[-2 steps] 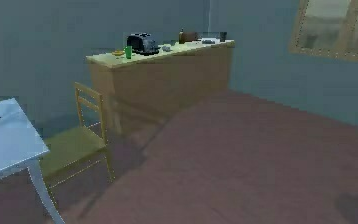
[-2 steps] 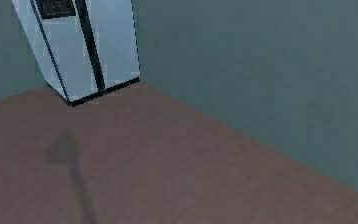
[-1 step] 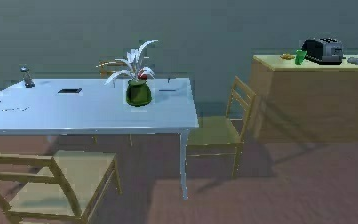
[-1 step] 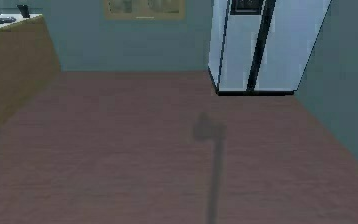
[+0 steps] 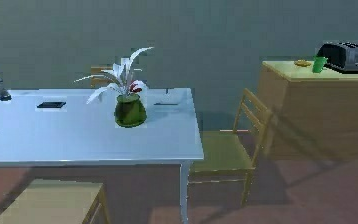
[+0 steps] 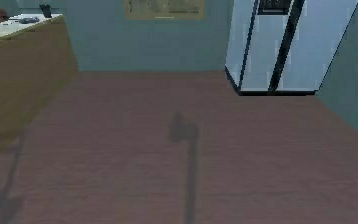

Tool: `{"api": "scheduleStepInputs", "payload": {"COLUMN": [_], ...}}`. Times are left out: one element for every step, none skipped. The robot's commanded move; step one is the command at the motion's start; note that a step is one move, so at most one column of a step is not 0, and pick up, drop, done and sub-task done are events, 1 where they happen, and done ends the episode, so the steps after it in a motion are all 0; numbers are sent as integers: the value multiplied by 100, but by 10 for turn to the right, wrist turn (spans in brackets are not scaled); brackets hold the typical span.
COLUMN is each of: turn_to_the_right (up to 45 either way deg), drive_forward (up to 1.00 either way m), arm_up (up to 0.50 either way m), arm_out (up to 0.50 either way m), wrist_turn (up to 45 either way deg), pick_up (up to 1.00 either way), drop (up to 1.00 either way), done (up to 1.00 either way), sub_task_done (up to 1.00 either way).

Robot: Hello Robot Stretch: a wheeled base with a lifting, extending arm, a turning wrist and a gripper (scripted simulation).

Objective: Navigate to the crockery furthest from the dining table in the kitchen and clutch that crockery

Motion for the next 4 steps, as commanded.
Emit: {"api": "scheduleStepInputs", "payload": {"turn_to_the_right": [450,150,0,-150], "drive_forward": [0,0,50,0], "arm_up": [0,0,0,0], "arm_out": [0,0,0,0], "wrist_turn": [0,0,0,0], "pick_up": [0,0,0,0], "drop": [0,0,0,0], "done": [0,0,0,0], "sub_task_done": [0,0,0,0]}}
